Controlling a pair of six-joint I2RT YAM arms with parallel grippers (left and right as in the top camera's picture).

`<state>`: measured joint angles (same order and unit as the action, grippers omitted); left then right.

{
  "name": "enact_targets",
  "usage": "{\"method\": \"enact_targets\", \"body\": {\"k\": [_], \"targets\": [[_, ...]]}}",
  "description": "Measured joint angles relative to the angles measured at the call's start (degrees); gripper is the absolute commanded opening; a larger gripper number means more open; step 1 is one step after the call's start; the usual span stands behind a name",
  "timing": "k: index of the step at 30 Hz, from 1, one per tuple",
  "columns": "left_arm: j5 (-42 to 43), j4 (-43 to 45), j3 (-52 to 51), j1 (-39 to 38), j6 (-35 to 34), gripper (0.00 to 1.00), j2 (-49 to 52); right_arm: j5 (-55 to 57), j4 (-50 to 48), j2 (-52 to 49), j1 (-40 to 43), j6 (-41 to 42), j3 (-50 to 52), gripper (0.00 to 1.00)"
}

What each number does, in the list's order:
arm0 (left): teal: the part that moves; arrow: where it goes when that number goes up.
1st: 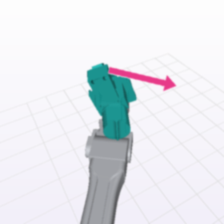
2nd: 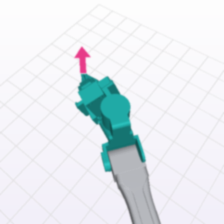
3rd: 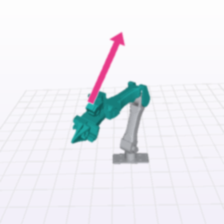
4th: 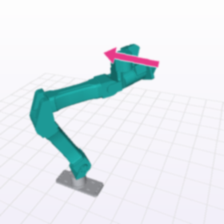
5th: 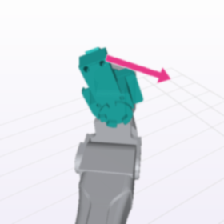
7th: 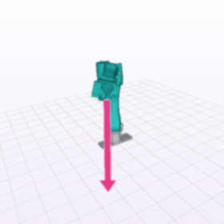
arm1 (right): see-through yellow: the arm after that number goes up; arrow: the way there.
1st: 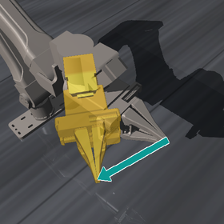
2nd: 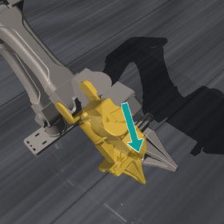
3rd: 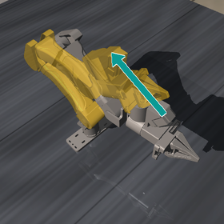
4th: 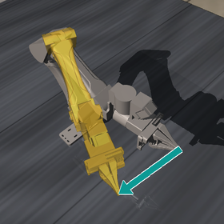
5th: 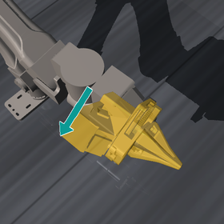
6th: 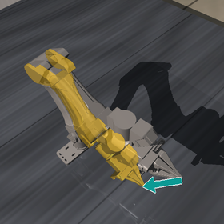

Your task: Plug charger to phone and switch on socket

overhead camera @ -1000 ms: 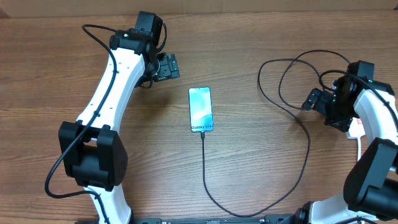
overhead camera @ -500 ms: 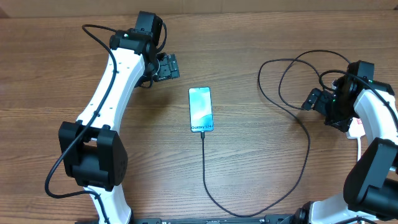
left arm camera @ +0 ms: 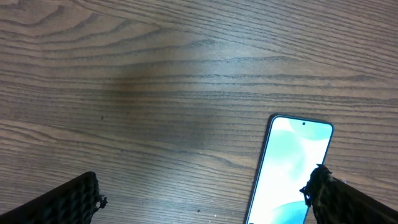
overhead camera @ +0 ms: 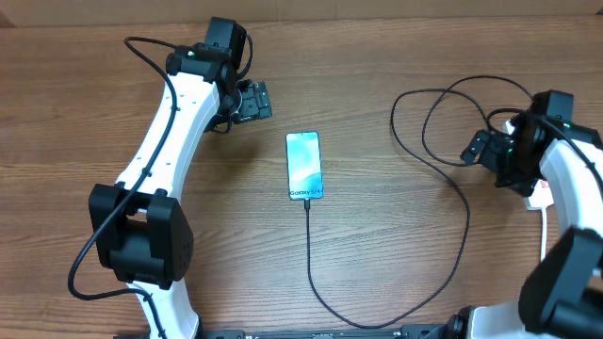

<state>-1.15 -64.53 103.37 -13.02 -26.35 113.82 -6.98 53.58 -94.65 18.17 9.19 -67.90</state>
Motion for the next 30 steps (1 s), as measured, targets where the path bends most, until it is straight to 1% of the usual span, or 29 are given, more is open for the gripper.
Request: {"method": "enact_targets", "body": {"k": [8, 15, 22, 30], "targets": [[0.0, 0.0, 0.0, 0.0, 0.0, 1.00, 0.0, 0.0, 0.0, 13.6, 0.0, 0.0, 0.0, 1.00], [0.0, 0.0, 0.0, 0.0, 0.0, 1.00, 0.0, 0.0, 0.0, 22.9, 0.0, 0.0, 0.0, 1.00], [0.0, 0.0, 0.0, 0.0, 0.0, 0.99, 0.0, 0.0, 0.0, 28.5, 0.0, 0.0, 0.0, 1.00], [0.0, 0.0, 0.0, 0.0, 0.0, 1.00, 0.0, 0.0, 0.0, 31.5, 0.0, 0.0, 0.0, 1.00]]}}
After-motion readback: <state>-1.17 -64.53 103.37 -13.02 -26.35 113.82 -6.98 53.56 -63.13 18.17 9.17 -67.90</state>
